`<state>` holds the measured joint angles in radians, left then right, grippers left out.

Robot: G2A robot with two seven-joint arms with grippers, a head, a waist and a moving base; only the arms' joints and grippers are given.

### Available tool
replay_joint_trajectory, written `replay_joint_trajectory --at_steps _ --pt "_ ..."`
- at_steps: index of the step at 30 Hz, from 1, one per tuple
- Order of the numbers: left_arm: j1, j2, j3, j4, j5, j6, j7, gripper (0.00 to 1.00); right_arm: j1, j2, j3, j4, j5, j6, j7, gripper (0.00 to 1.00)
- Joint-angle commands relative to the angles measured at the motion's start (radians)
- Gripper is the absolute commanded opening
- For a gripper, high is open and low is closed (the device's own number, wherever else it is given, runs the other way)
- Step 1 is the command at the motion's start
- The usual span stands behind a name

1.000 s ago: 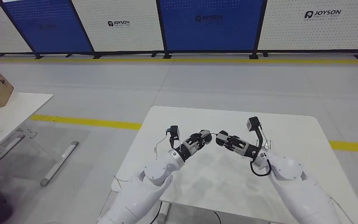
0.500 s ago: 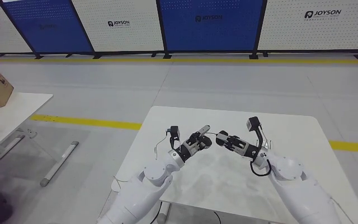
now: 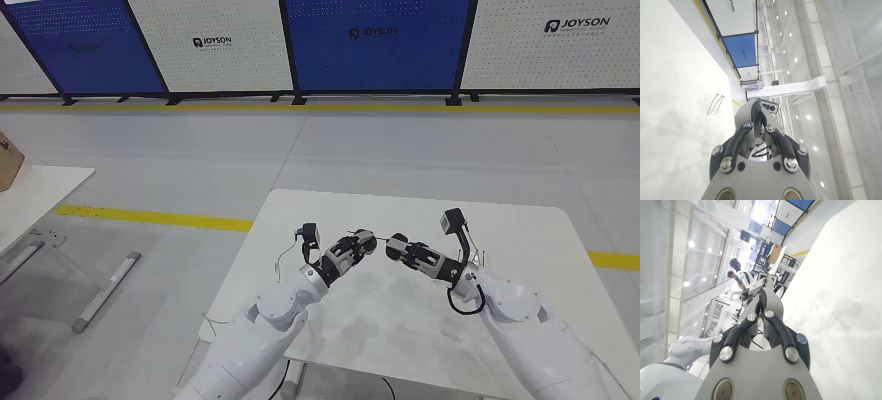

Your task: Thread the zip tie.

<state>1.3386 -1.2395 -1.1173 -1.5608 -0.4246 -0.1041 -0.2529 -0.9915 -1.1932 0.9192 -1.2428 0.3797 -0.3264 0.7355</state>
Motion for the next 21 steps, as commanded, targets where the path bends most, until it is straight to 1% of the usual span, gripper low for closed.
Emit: replay_joint_trajectory --at_steps 1,6,7,8,9,14,17,21 --pt "0.0 0.0 0.0 0.001 0.002 -0.001 0.002 0.0 0.0 0.0 0.0 0.0 0.0 0.0 0.0 0.0" --pt "0.001 -0.001 0.001 -0.001 0.021 -0.008 0.014 0.0 0.0 0.0 0.0 0.0 0.0 0.0 0.0 0.0" --pt "0.002 -0.001 0.003 -0.001 0.029 -0.01 0.018 0.0 -0.009 -0.001 0.0 -0.01 -0.002 0.008 -0.011 0.0" --pt "0.003 -0.001 0.004 -0.002 0.034 -0.01 0.02 0.0 -0.012 0.0 0.002 -0.016 -0.004 0.015 -0.012 0.47" --pt "0.004 -0.001 0.005 -0.003 0.038 -0.011 0.021 0.0 -0.015 0.0 0.005 -0.021 -0.005 0.019 -0.011 1.0" --pt "0.009 0.0 0.0 -0.005 0.057 -0.005 0.024 0.0 -0.025 0.002 0.024 -0.033 0.004 0.053 0.013 1.0" --pt "0.012 0.002 -0.006 -0.004 0.065 -0.003 0.024 0.0 -0.029 0.004 0.037 -0.034 0.006 0.062 0.019 1.0" --pt "0.024 0.006 -0.023 -0.007 0.072 -0.004 0.019 0.0 -0.042 0.008 0.064 -0.033 0.016 0.068 0.02 1.0"
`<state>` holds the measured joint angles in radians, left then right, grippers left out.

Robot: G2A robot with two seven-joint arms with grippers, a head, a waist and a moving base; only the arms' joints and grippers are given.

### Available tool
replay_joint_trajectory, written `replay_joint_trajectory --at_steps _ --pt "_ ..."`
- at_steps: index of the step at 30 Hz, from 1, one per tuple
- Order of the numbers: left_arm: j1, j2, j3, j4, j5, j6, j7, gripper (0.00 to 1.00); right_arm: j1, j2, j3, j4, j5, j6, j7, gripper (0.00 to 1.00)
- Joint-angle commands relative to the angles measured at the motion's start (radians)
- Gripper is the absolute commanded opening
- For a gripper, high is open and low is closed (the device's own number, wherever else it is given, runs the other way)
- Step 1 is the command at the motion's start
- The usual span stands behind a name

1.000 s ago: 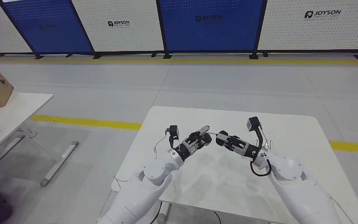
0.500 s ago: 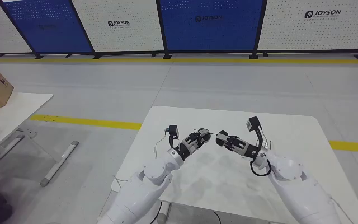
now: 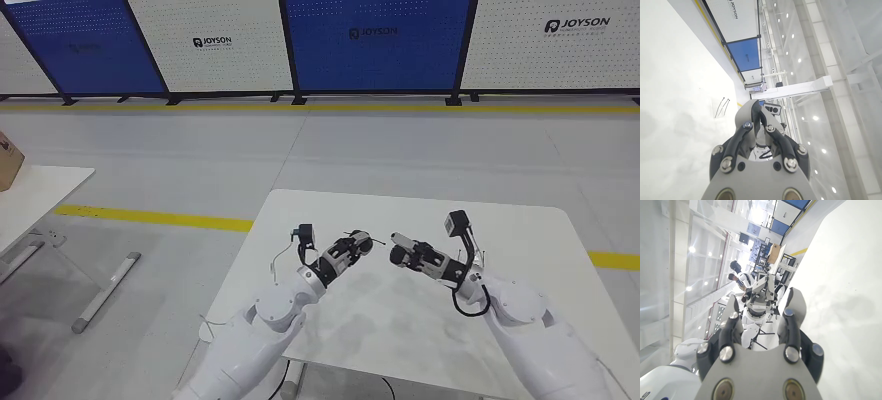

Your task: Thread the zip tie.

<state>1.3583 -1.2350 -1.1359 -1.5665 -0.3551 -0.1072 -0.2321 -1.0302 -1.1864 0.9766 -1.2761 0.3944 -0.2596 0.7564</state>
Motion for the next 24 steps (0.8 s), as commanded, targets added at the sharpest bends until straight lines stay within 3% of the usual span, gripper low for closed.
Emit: replay_joint_trajectory --at_steps 1,6,16,19,24 --pt "0.008 0.002 -0.009 -0.003 0.005 -0.002 -0.003 0.0 -0.007 0.002 0.013 -0.001 0.003 0.002 -0.001 1.0" --pt "0.03 0.007 -0.023 -0.014 0.003 0.004 -0.031 0.0 -0.015 0.005 0.029 -0.003 0.006 0.005 -0.002 1.0" --pt "0.03 0.007 -0.023 -0.014 0.003 0.004 -0.031 0.0 -0.015 0.005 0.029 -0.003 0.006 0.005 -0.002 1.0" --pt "0.03 0.009 -0.031 -0.008 -0.01 -0.016 -0.057 0.0 -0.015 0.005 0.029 -0.003 0.006 0.005 -0.002 1.0" --pt "0.05 0.02 -0.097 -0.005 -0.087 -0.072 -0.147 0.0 -0.015 0.005 0.029 -0.003 0.006 0.005 -0.002 1.0"
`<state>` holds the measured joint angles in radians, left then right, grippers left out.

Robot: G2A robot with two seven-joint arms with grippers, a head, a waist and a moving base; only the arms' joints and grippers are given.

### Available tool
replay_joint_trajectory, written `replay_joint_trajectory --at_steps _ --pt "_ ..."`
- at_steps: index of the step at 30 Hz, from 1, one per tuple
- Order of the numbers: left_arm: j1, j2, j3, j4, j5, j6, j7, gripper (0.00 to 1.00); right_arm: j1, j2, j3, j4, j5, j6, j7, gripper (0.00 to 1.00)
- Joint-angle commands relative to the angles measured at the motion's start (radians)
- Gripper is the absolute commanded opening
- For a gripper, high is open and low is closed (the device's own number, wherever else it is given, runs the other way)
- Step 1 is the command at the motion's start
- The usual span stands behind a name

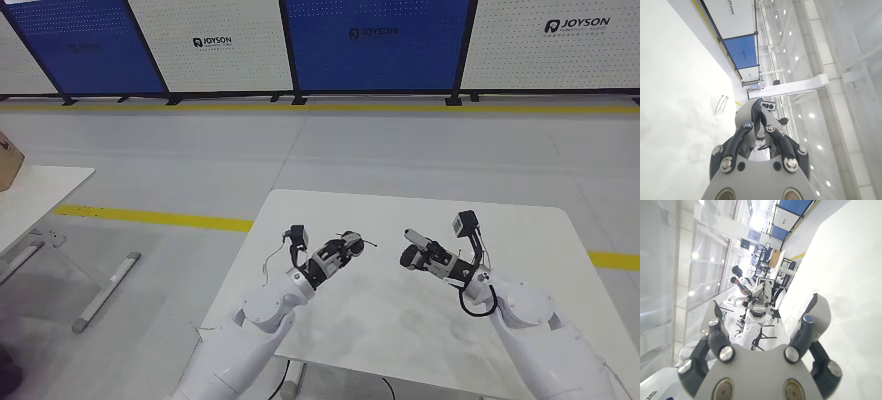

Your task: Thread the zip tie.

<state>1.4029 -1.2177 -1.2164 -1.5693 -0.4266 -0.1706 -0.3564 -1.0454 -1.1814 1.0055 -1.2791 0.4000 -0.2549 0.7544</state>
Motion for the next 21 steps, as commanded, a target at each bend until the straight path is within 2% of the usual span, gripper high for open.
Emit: replay_joint_trajectory --at_steps 1,7,9,21 --pt "0.012 0.006 -0.03 -0.007 -0.03 -0.014 -0.04 0.0 0.0 0.0 0.0 0.0 0.0 0.0 0.0 1.0" --pt "0.061 0.02 -0.104 -0.067 -0.106 -0.026 -0.125 0.0 0.0 0.0 0.0 0.0 0.0 0.0 0.0 1.0" --pt "0.075 0.023 -0.119 -0.082 -0.104 -0.031 -0.13 0.0 0.0 0.0 0.0 0.0 0.0 0.0 0.0 1.0" --pt "0.077 0.023 -0.12 -0.084 -0.102 -0.031 -0.131 0.0 0.0 0.0 0.0 0.0 0.0 0.0 0.0 1.0"
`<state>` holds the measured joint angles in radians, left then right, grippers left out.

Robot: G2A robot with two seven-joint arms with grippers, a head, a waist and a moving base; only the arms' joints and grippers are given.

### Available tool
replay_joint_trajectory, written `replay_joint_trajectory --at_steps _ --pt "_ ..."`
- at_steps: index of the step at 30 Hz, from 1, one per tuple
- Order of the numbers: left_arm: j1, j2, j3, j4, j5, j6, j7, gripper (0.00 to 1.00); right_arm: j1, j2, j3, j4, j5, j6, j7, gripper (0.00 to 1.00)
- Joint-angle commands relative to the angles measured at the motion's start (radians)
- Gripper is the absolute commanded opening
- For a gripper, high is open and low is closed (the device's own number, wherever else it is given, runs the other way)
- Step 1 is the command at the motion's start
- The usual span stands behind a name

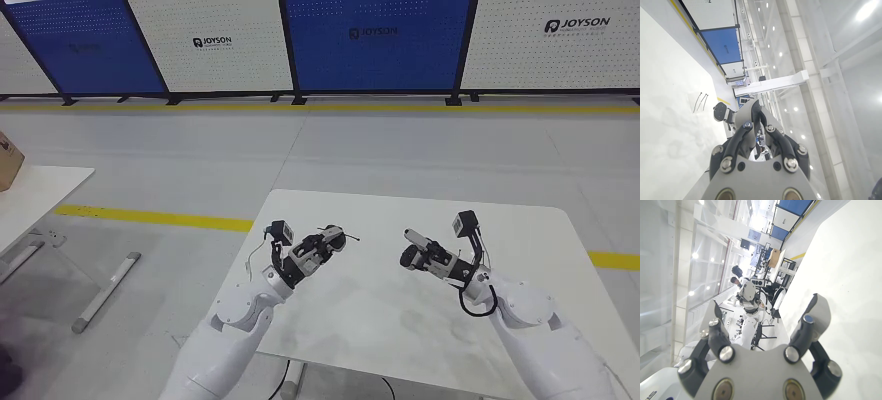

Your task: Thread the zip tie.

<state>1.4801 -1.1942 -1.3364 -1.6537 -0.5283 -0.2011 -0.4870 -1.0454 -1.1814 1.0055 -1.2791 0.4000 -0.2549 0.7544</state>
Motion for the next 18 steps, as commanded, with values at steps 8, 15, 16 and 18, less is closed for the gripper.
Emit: replay_joint_trajectory --at_steps 8,15,16,18 --pt "0.066 0.005 -0.015 -0.123 0.009 -0.074 -0.017 0.0 0.0 0.0 0.0 0.0 0.0 0.0 0.0 1.0" --pt "0.122 0.009 -0.039 -0.23 -0.104 -0.103 -0.083 0.0 0.0 0.0 0.0 0.0 0.0 0.0 0.0 1.0" --pt "0.128 0.009 -0.044 -0.243 -0.111 -0.11 -0.088 0.0 0.0 0.0 0.0 0.0 0.0 0.0 0.0 1.0" --pt "0.137 0.01 -0.048 -0.255 -0.119 -0.116 -0.09 0.0 0.0 0.0 0.0 0.0 0.0 0.0 0.0 1.0"
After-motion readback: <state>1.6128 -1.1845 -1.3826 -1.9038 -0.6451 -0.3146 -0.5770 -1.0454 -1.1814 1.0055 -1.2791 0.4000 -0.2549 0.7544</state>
